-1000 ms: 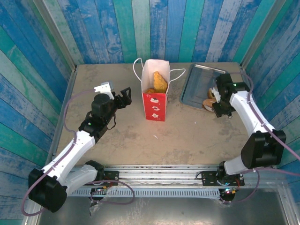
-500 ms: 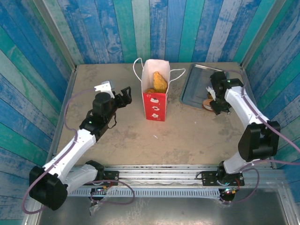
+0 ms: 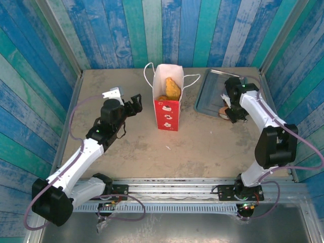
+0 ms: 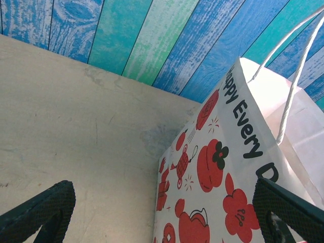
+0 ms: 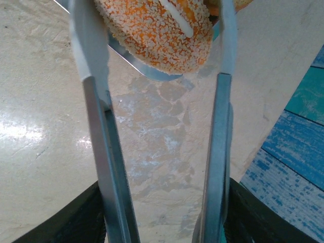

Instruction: Place the fake bread into the paper bag

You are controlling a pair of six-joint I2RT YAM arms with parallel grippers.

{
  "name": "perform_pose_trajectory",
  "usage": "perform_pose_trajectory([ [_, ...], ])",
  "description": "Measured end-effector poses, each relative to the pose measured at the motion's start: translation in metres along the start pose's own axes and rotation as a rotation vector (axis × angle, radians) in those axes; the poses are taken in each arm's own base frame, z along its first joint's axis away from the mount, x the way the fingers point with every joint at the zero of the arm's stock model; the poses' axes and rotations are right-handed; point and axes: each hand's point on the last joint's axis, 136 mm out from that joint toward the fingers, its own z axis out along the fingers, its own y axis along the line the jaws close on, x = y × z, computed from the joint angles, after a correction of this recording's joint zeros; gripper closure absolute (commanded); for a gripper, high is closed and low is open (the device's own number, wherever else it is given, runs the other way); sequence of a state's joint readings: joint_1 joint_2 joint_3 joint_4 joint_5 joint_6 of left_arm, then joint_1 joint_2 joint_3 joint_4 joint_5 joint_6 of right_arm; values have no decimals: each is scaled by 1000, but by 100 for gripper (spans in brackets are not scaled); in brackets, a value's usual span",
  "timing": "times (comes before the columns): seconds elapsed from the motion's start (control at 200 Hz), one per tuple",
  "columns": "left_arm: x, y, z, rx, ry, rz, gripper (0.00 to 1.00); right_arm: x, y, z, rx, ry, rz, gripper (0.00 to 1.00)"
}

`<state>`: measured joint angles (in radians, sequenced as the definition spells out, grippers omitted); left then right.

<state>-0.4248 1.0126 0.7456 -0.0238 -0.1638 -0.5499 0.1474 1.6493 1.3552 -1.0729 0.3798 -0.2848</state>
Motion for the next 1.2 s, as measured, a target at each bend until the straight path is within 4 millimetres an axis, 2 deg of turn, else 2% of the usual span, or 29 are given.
perform_pose_trajectory([
  [0.225, 0, 0, -3, -1, 4, -4, 6, 1, -4, -6, 18, -13, 15, 60],
  [0.381, -7, -4, -10, 19, -16, -28, 6, 2, -9, -34, 46, -101, 47, 63],
  [0.546, -9, -11, -15, 59, -12, -82, 6, 6, -11, -81, 59, -259, 99, 64],
  [0.701, -6, -21, -14, 112, 15, -143, 4, 11, -9, -134, 19, -455, 187, 65],
  [0.957, -28, -63, 5, 230, 62, -194, 1, 7, -3, -232, -156, -797, 330, 66],
  [1.082, -32, -73, 14, 255, 79, -206, 4, -2, 11, -264, -251, -876, 339, 67],
  [1.202, -25, -75, 24, 264, 104, -230, 9, -13, 39, -289, -348, -925, 293, 67],
])
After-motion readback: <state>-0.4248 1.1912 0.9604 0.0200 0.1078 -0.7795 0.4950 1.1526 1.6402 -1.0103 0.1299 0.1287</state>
